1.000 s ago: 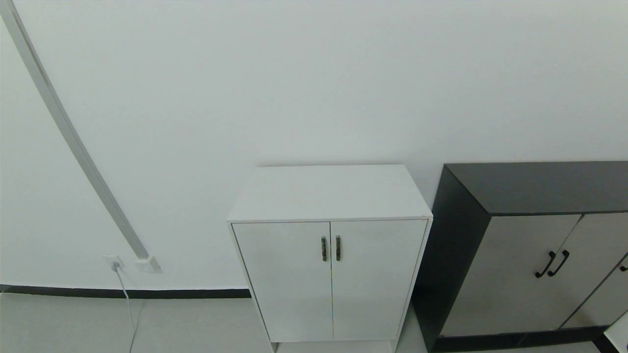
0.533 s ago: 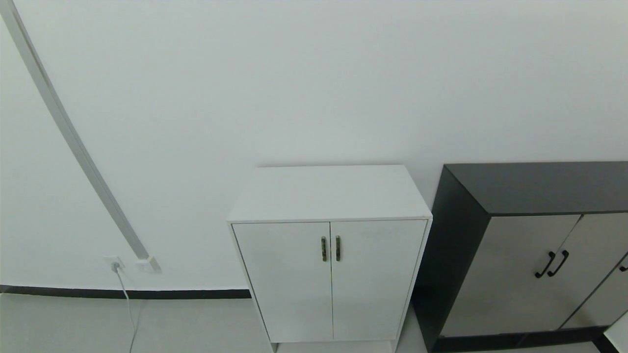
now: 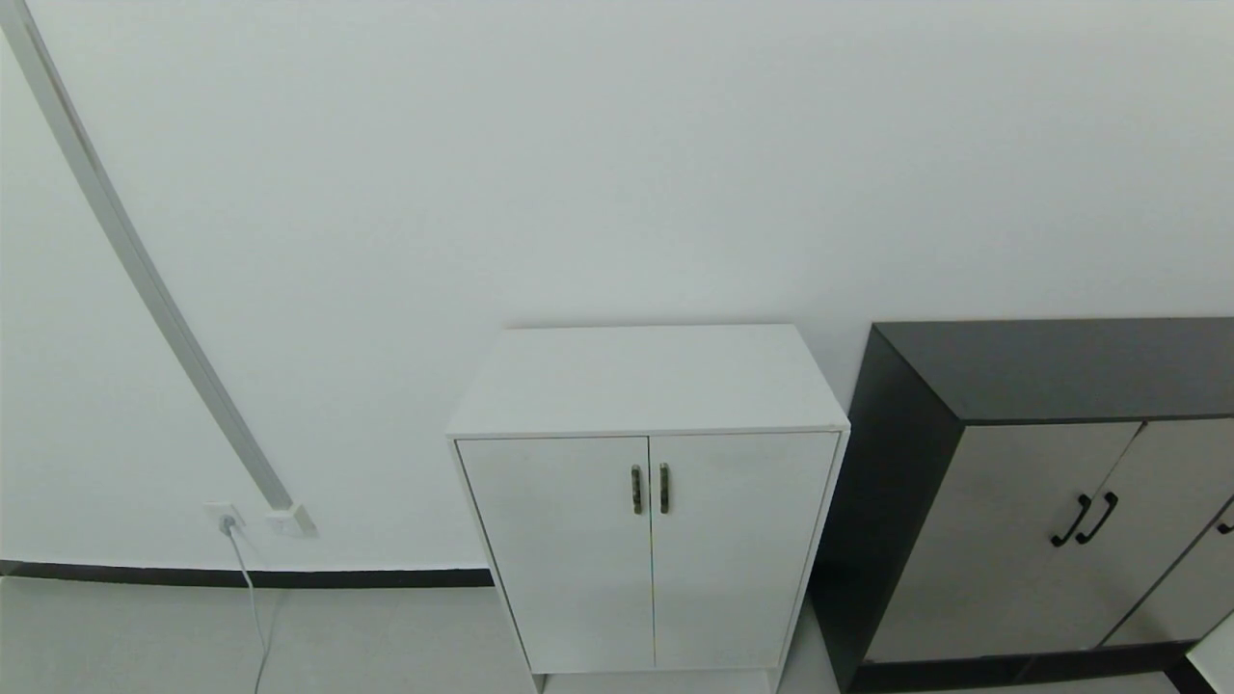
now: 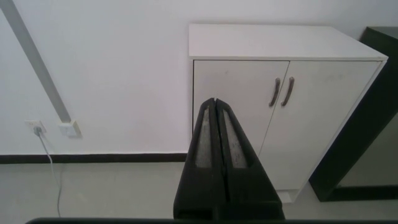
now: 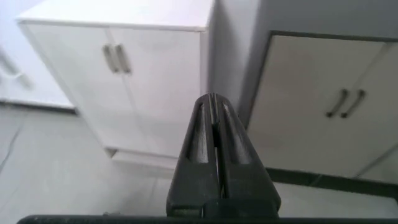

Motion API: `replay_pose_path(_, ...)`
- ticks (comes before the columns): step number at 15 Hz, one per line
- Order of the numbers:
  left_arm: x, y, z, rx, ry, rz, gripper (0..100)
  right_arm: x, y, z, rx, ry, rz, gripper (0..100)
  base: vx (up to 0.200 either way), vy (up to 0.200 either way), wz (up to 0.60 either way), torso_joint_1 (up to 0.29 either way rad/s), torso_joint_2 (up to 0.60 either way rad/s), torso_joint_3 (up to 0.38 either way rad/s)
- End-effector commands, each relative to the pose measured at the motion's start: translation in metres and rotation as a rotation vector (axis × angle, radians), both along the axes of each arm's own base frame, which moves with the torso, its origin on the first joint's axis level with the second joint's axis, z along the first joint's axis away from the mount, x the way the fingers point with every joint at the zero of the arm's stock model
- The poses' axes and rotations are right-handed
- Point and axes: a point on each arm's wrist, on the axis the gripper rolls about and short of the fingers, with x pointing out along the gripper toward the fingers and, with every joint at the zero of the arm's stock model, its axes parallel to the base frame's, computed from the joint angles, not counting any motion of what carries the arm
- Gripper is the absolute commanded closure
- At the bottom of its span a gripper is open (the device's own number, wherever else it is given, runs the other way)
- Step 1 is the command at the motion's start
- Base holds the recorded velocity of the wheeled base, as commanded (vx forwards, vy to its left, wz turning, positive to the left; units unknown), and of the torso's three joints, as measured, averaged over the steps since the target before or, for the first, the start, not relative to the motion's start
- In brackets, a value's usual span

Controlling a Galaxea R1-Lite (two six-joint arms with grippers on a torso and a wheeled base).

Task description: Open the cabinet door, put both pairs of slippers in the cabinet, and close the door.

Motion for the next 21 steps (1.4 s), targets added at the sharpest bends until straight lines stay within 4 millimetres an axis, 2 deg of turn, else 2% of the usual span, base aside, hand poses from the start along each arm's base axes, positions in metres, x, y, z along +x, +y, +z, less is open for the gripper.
replay_pose_path(1, 0.000, 0.000, 0.000, 0.000, 0.001, 0.001, 100, -0.009, -0.002, -0.008, -0.002, -0.084, -0.094, 100, 0.000, 0.000, 0.00, 0.000, 0.00, 0.000)
replay_pose_path(4, 0.000, 0.000, 0.000, 0.001, 0.001, 0.001, 100, -0.015, -0.005, -0.013, 0.045, -0.141, -0.186, 100, 0.000, 0.000, 0.00, 0.000, 0.00, 0.000)
replay_pose_path(7, 0.000, 0.000, 0.000, 0.000, 0.001, 0.001, 100, -0.017, -0.005, -0.019, 0.047, -0.156, -0.164, 100, 0.000, 0.000, 0.00, 0.000, 0.00, 0.000)
replay_pose_path(15, 0.000, 0.000, 0.000, 0.001, 0.001, -0.001, 100, -0.013, -0.001, -0.018, 0.033, -0.086, 0.048, 100, 0.000, 0.000, 0.00, 0.000, 0.00, 0.000)
replay_pose_path(21, 0.000, 0.000, 0.000, 0.001, 0.001, -0.001, 100, -0.004, -0.001, -0.017, 0.023, 0.017, 0.061, 100, 0.000, 0.000, 0.00, 0.000, 0.00, 0.000)
